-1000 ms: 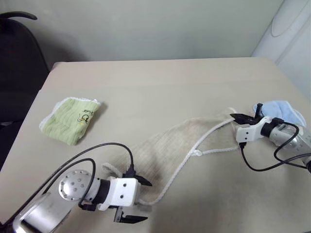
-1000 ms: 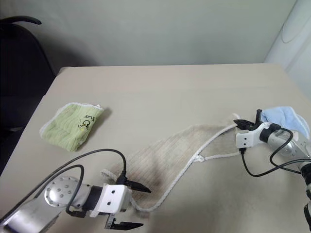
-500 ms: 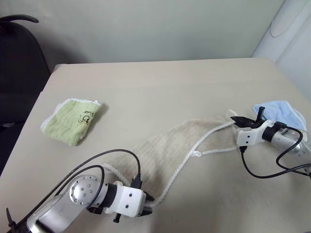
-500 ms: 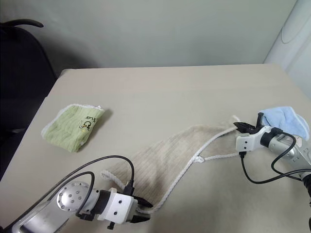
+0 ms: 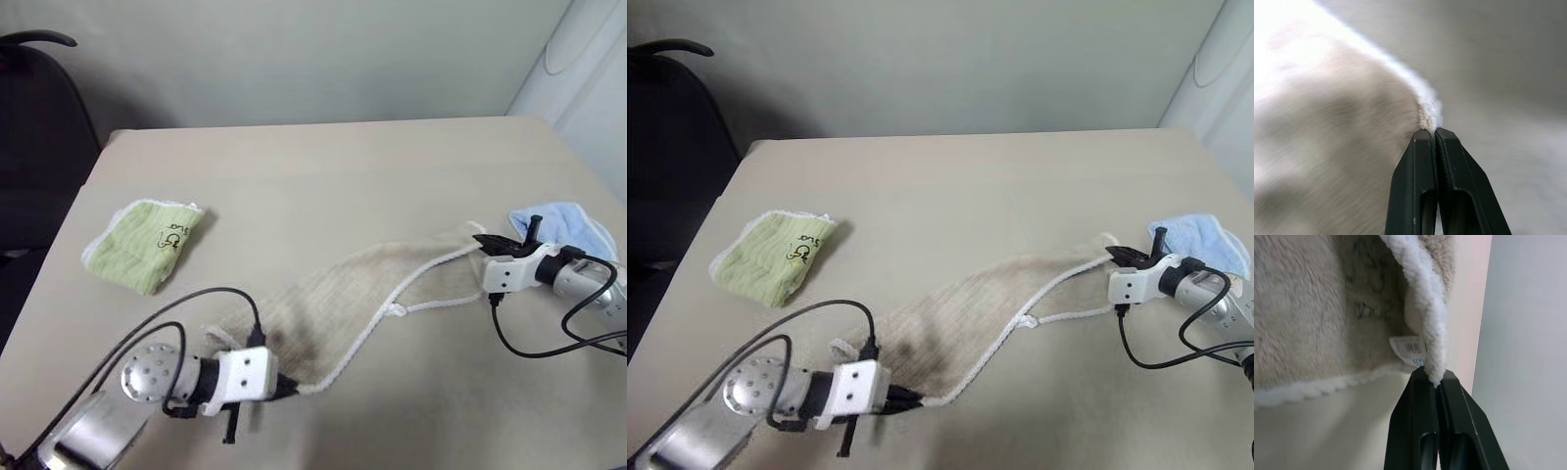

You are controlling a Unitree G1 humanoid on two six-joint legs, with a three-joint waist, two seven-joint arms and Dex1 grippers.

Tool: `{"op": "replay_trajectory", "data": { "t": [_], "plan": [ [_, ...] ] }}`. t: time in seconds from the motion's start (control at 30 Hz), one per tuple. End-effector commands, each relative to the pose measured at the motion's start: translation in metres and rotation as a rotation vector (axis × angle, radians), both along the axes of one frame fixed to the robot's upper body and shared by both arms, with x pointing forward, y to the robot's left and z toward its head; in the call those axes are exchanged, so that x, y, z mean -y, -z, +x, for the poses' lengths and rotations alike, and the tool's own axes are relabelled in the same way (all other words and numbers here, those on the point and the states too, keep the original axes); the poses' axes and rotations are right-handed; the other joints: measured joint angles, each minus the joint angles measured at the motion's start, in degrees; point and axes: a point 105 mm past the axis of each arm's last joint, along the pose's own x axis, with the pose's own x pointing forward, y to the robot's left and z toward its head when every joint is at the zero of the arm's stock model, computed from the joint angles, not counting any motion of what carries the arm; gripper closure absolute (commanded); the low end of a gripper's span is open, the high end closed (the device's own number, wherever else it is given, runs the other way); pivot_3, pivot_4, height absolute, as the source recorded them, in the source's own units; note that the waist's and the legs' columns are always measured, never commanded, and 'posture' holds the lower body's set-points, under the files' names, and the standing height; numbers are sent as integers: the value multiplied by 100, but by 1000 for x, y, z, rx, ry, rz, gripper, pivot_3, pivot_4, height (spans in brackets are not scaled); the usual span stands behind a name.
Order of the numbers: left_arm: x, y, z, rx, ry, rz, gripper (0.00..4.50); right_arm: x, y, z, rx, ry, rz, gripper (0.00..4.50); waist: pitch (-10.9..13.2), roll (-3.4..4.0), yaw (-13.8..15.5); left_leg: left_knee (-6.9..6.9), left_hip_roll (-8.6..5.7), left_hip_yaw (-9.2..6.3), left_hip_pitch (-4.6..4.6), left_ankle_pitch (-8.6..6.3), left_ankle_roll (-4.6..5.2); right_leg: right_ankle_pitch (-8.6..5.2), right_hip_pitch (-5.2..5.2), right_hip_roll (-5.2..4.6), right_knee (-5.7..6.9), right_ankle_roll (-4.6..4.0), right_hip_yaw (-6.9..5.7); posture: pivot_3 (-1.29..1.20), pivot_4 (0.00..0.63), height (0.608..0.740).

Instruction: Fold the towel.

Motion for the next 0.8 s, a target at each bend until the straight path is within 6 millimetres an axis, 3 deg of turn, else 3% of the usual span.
{"op": "replay_trajectory", "data": {
  "t": [0.03,0.2,0.37,0.47,0.57,0.7,0.8],
  "plan": [
    [-5,-45,22,28,-133,-204,4479,13,-43,7,96,79,135,4500,0,0,2,0,0,0,0,1,-2,0,0,2,-1,0,-1,0,150,740],
    [-23,-93,67,69,-319,-466,4479,26,-64,21,114,164,229,4500,0,1,-4,0,2,9,10,40,-67,0,4,3,4,0,3,0,150,740],
    [-18,-139,121,169,-393,-674,4479,38,-88,48,138,258,312,4500,0,1,-3,5,0,9,12,45,-61,5,5,2,0,8,6,0,150,740],
    [-22,-174,155,245,-455,-791,4479,48,-108,61,177,317,318,4500,2,4,-1,10,-1,8,5,49,-56,8,0,1,-2,14,6,0,150,740],
    [-36,-213,183,325,-531,-915,4479,48,-140,68,263,331,313,4500,3,5,-12,9,-2,11,-24,59,-60,11,-34,-1,-2,18,8,0,150,740],
    [-51,-251,192,439,-559,-965,4479,45,-180,66,349,306,345,4500,6,10,-48,6,-2,22,-41,65,-60,13,-59,-3,4,19,15,0,150,740],
    [-57,-258,185,491,-528,-919,4479,45,-186,61,337,275,353,4500,6,10,-53,2,-2,23,-46,68,-57,13,-64,-4,2,19,16,0,150,740]
  ]
}}
